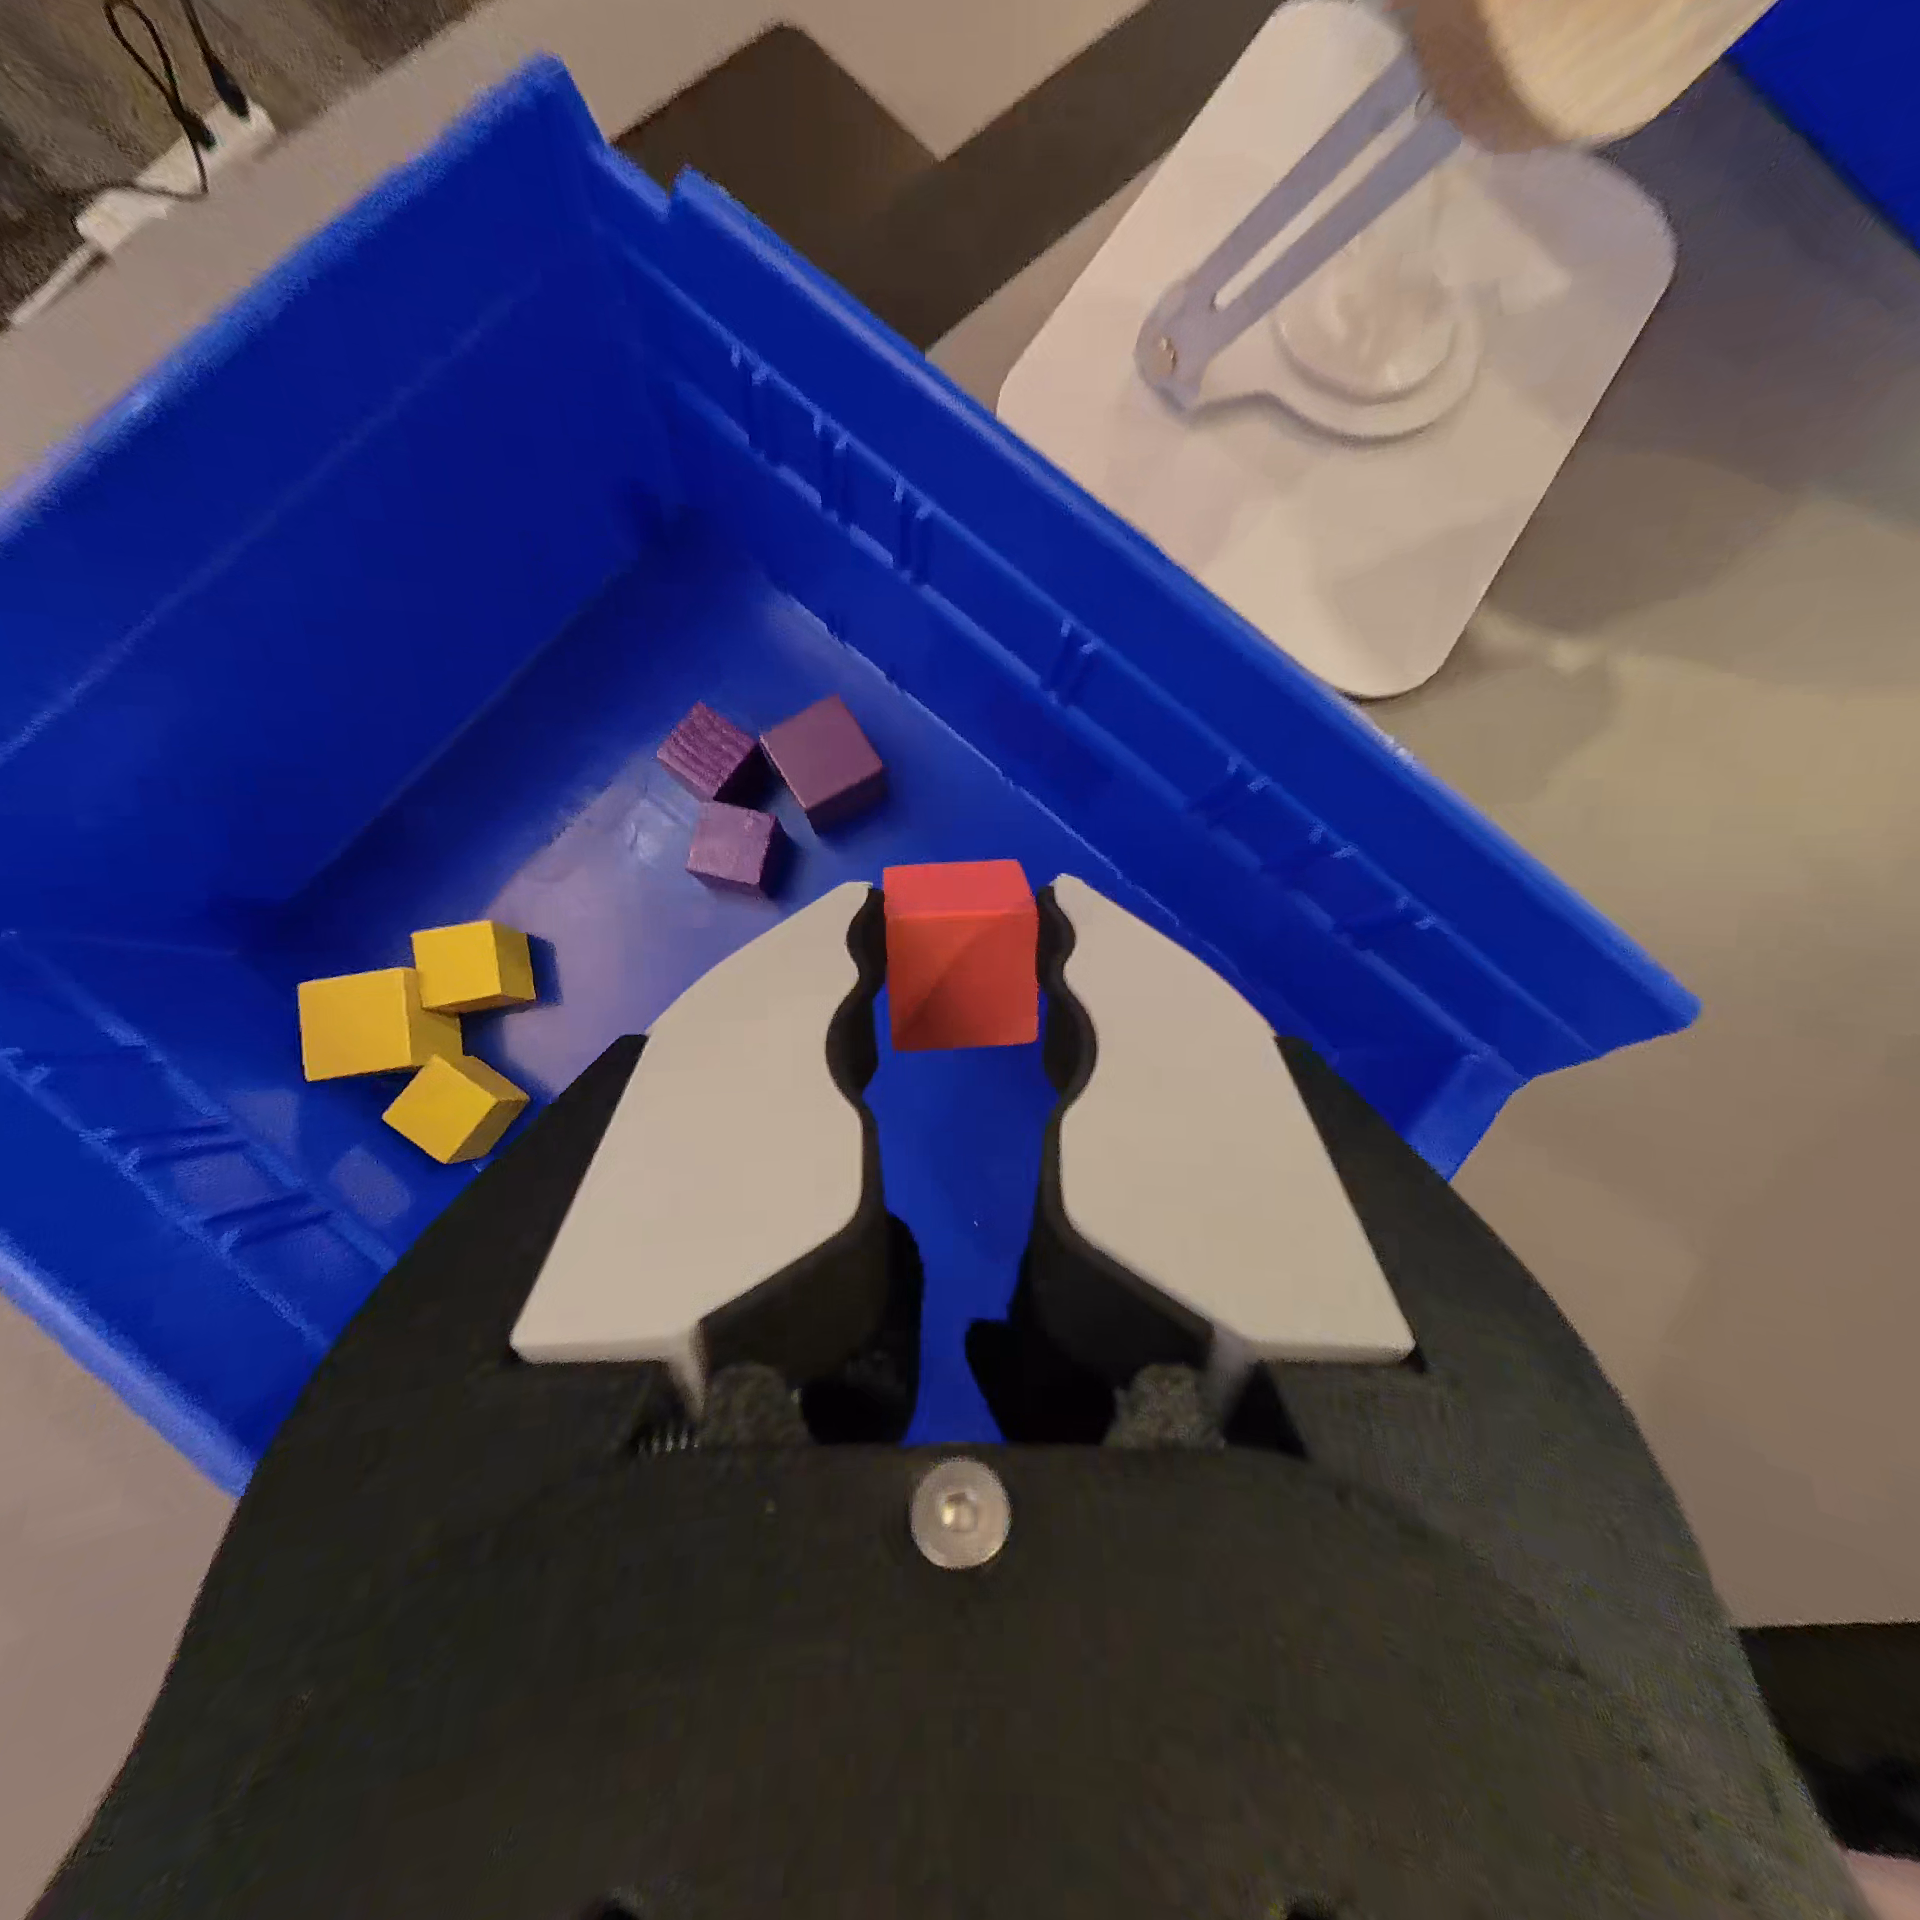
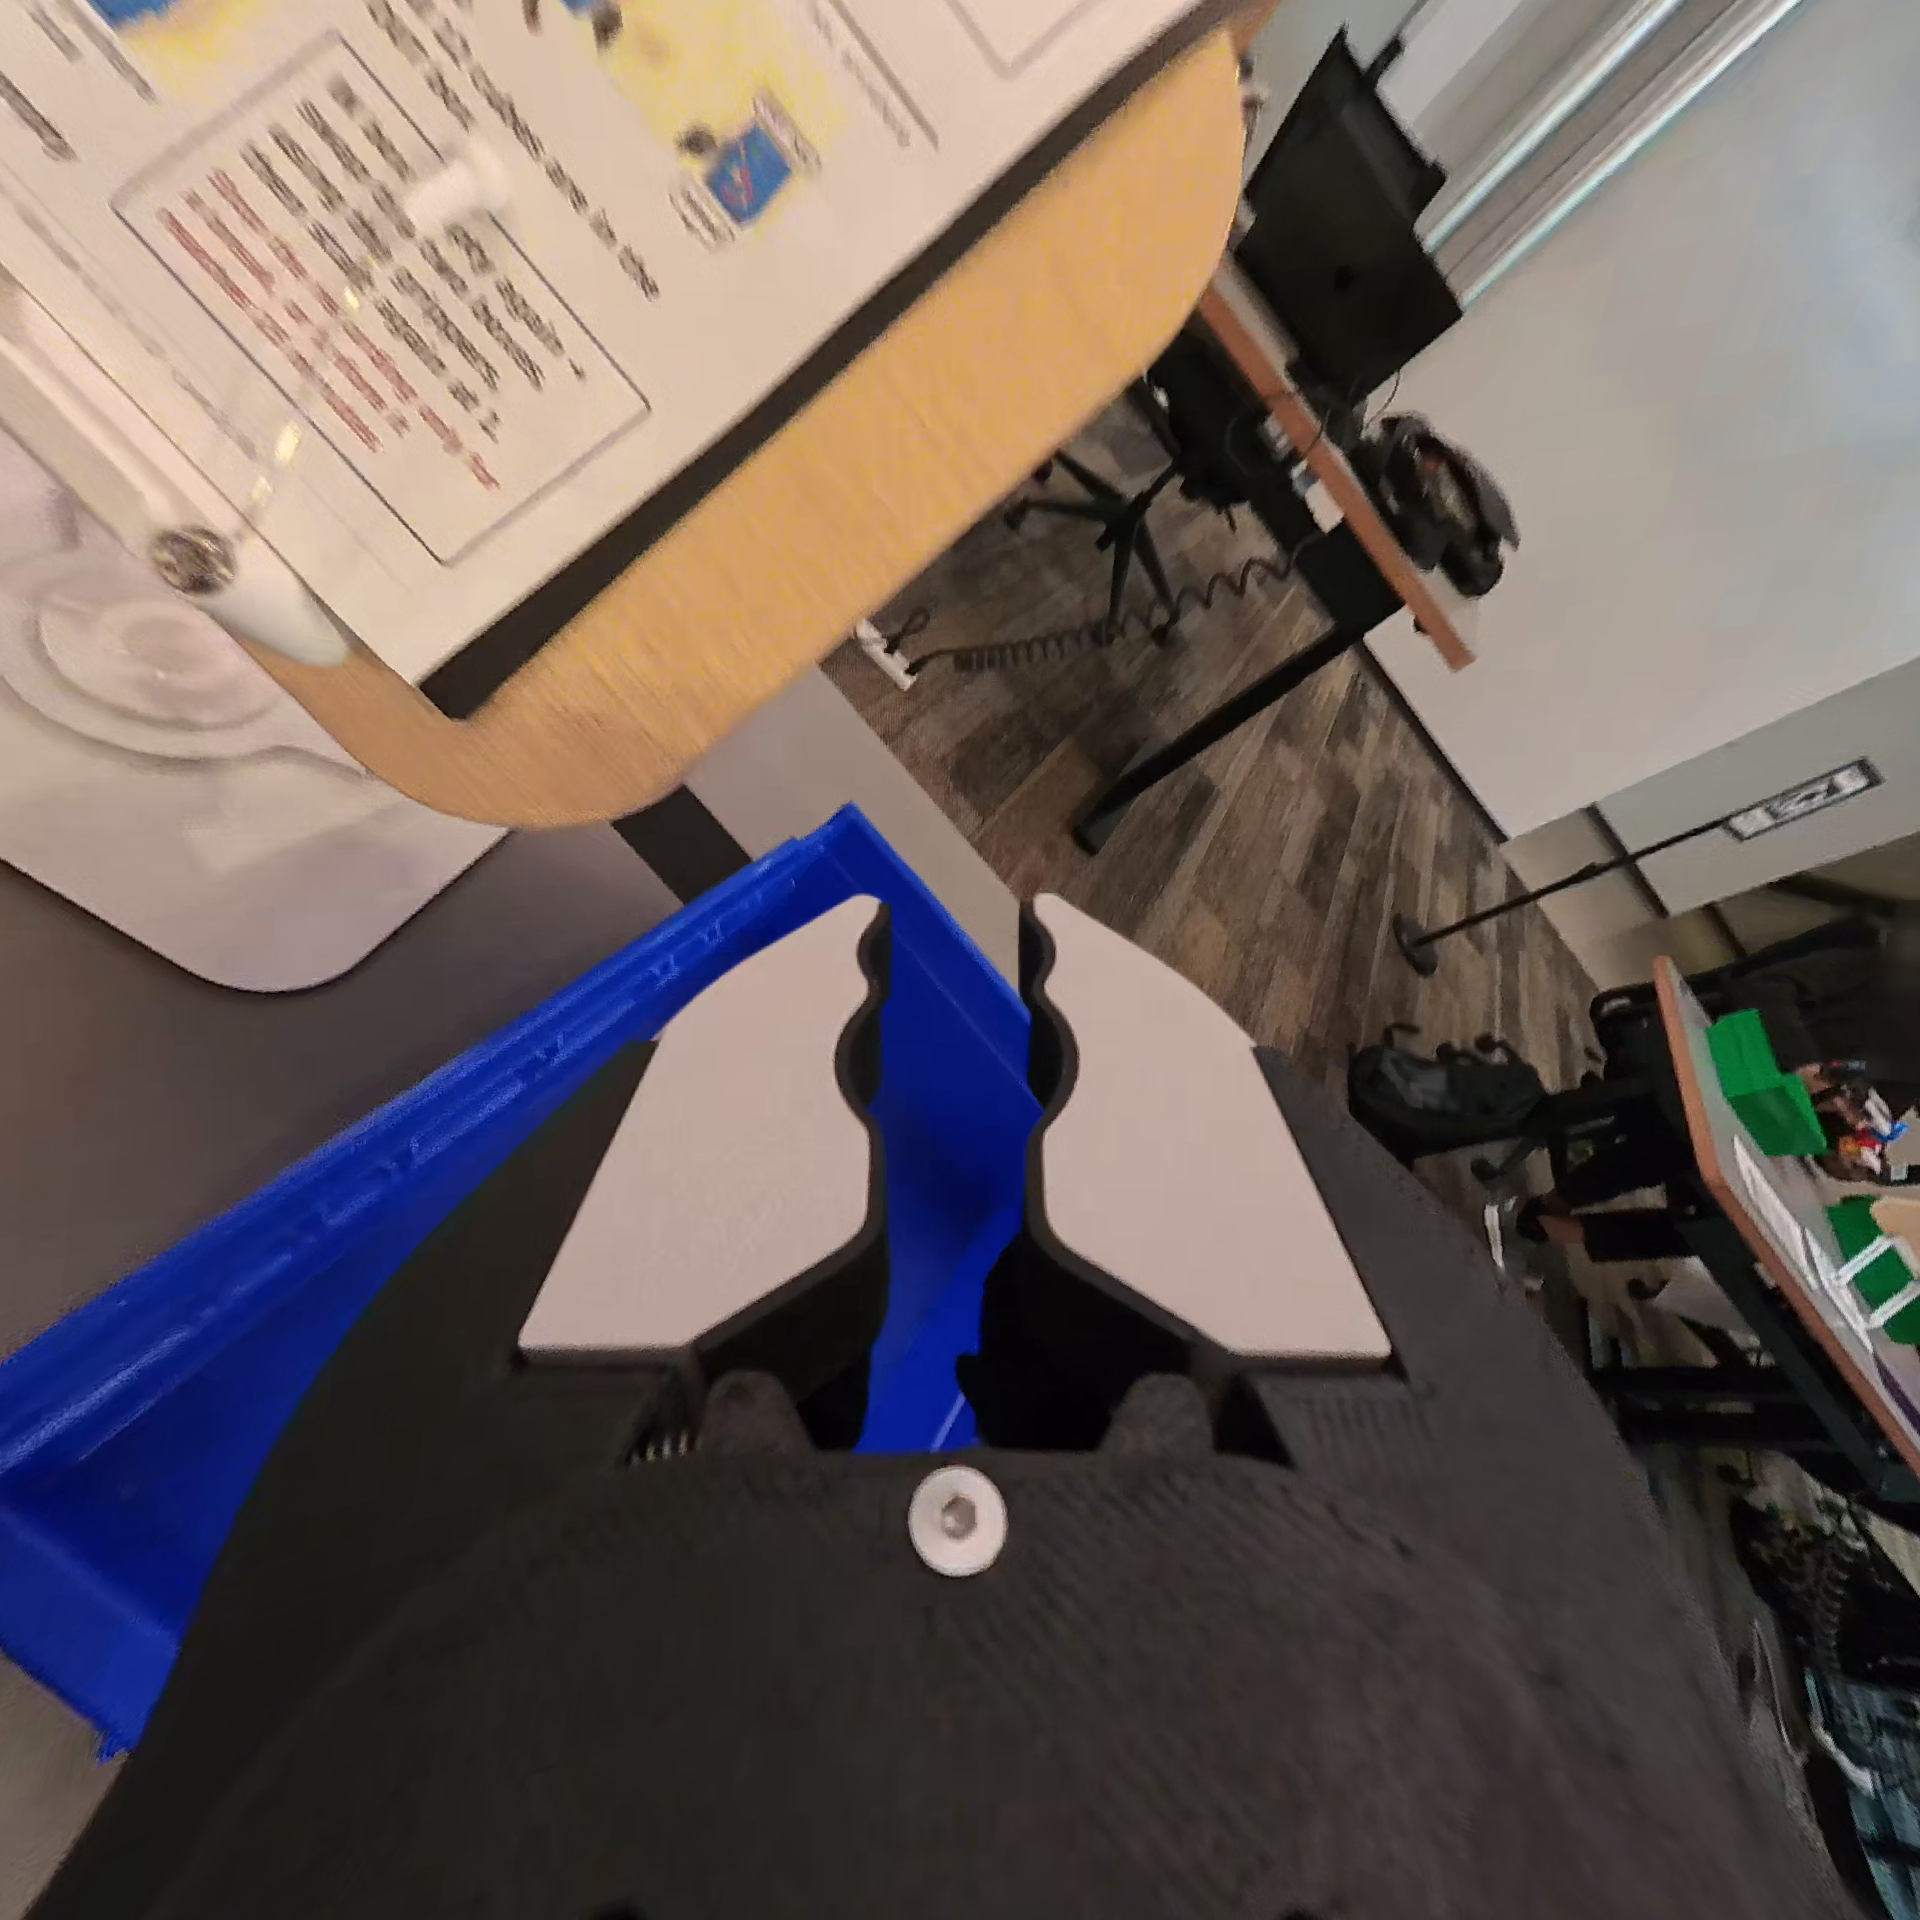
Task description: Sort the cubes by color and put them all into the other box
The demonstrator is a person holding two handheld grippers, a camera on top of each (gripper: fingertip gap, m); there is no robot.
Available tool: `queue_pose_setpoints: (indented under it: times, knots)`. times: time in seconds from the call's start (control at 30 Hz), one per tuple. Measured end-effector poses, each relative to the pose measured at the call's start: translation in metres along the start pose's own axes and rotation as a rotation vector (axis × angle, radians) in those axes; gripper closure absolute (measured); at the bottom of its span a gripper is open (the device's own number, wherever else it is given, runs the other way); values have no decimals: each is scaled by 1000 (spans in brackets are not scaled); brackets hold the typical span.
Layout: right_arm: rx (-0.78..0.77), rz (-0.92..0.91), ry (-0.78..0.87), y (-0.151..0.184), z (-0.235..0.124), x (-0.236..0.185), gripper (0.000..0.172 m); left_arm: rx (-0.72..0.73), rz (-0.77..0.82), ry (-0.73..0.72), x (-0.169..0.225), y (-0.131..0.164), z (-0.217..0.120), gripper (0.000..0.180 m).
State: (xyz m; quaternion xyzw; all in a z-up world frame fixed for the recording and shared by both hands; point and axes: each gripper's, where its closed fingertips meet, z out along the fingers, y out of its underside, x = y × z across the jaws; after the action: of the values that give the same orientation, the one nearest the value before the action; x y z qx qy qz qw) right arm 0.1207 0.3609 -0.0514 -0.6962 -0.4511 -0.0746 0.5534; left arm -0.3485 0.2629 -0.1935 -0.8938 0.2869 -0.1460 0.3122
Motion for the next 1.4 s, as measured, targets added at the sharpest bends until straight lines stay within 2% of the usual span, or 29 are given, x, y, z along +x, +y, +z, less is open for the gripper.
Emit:
queue_pose_setpoints:
  times: [0.17,0.23,0.3,0.43,0.6,0.7,0.8,0.93,1.07,1.4]
  knots:
    - [194,-85,17,-43,-23,-10,144,212,-1,67,17,-35,-34,152]
    - [290,-142,7,-65,-35,-22,137,318,13,138,34,-54,-53,152]
    - [419,-214,-2,-91,-49,-41,136,417,39,208,57,-74,-73,152]
    - [642,-336,-65,-138,-76,-99,130,546,139,365,119,-111,-96,152]
    - [814,-456,-131,-170,-96,-171,127,614,223,670,216,-149,-81,152]
    - [861,-495,-167,-176,-101,-198,126,624,223,833,259,-157,-68,152]
    - [860,-531,-172,-175,-97,-211,126,627,215,963,284,-158,-63,153]
    - [867,-528,-192,-174,-95,-220,130,622,205,1024,297,-158,-55,153]
    - [853,-555,-180,-170,-89,-222,141,620,193,1091,304,-157,-56,153]
    - [874,-561,-197,-171,-95,-223,142,627,162,1175,308,-156,-60,153]
